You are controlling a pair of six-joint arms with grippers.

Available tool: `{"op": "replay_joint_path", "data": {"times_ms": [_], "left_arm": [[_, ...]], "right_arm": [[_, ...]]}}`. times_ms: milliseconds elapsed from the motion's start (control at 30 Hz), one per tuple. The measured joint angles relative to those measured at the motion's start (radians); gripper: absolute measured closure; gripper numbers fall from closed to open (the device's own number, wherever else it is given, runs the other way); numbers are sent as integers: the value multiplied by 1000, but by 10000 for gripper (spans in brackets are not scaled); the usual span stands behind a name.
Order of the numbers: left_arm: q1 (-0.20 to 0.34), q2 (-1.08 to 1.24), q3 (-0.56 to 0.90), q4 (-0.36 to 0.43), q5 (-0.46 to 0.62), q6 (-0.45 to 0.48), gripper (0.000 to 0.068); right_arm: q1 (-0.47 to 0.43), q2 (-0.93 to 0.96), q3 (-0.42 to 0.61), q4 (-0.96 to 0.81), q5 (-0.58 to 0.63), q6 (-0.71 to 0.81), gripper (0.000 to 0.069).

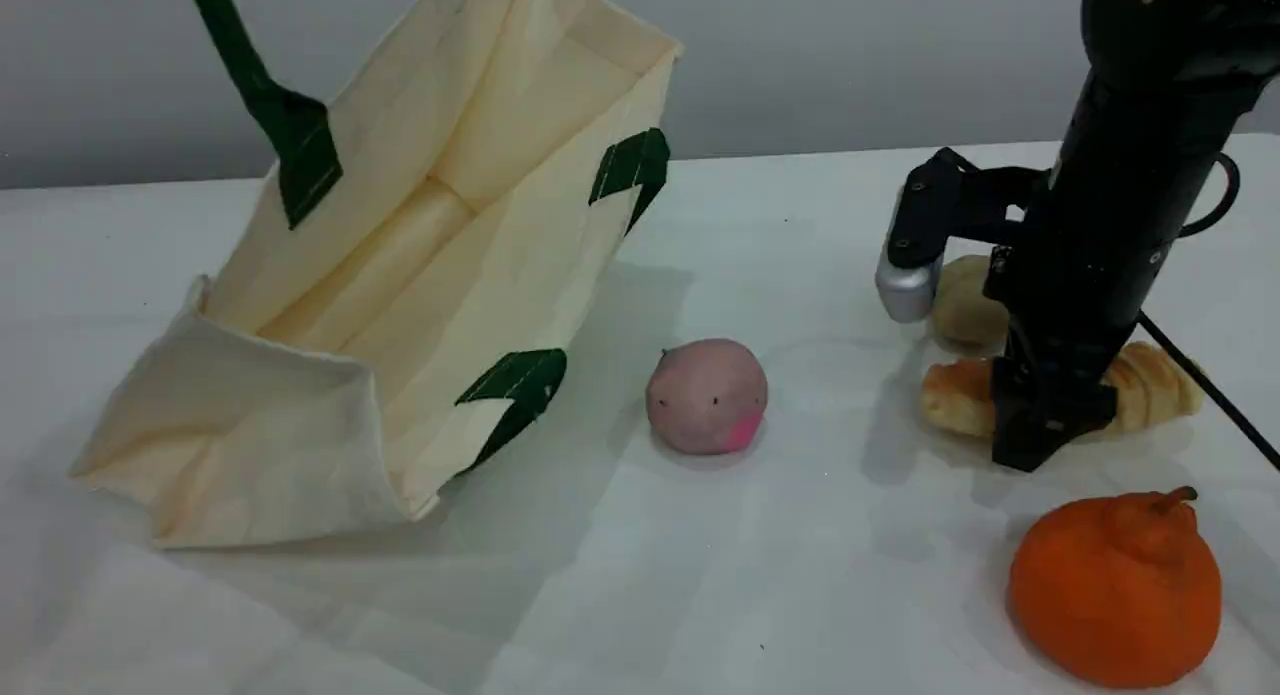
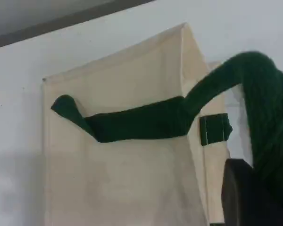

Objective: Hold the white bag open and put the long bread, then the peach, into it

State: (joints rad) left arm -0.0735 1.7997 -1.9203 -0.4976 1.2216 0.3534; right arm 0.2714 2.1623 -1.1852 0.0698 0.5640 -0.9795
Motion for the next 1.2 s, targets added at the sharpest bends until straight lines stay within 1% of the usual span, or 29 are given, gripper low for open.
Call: {"op": "replay_joint_path", "data": {"times_ms": [67, 167, 233, 267, 300, 367, 467, 600, 700, 800, 967, 1200], "left_arm": [[0, 0, 0, 0, 0, 0, 601], [0, 0, 0, 0, 0, 1, 601], [0, 0, 0, 0, 0, 1, 601], [0, 0, 0, 0, 0, 1, 601], [0, 0, 0, 0, 0, 1, 601], [0, 0, 0, 0, 0, 1, 601], [0, 0, 0, 0, 0, 5, 601], [0, 0, 0, 1, 0, 7, 601], [0, 0, 0, 2, 0, 7, 601], [0, 0, 0, 4, 0, 7, 601], [0, 0, 0, 4, 0, 22, 601], [0, 0, 0, 3, 0, 32, 601]], "right_arm": [[0, 0, 0, -3, 0, 0, 260], [0, 0, 0, -3, 5, 13, 399], [0, 0, 0, -3, 9, 33, 479], [0, 0, 0, -2, 13, 46, 509], [-1, 0, 0, -1, 14, 65, 523], [-1, 0, 0, -9, 21, 111, 526], [-1, 0, -18, -62, 81, 187, 526], [-2, -13, -72, -134, 179, 338, 544], [-2, -46, -119, -120, 229, 441, 544], [-2, -96, -128, -36, 242, 484, 545], [-2, -184, -128, 184, 232, 474, 549], [-2, -283, -128, 510, 306, 400, 563]]}}
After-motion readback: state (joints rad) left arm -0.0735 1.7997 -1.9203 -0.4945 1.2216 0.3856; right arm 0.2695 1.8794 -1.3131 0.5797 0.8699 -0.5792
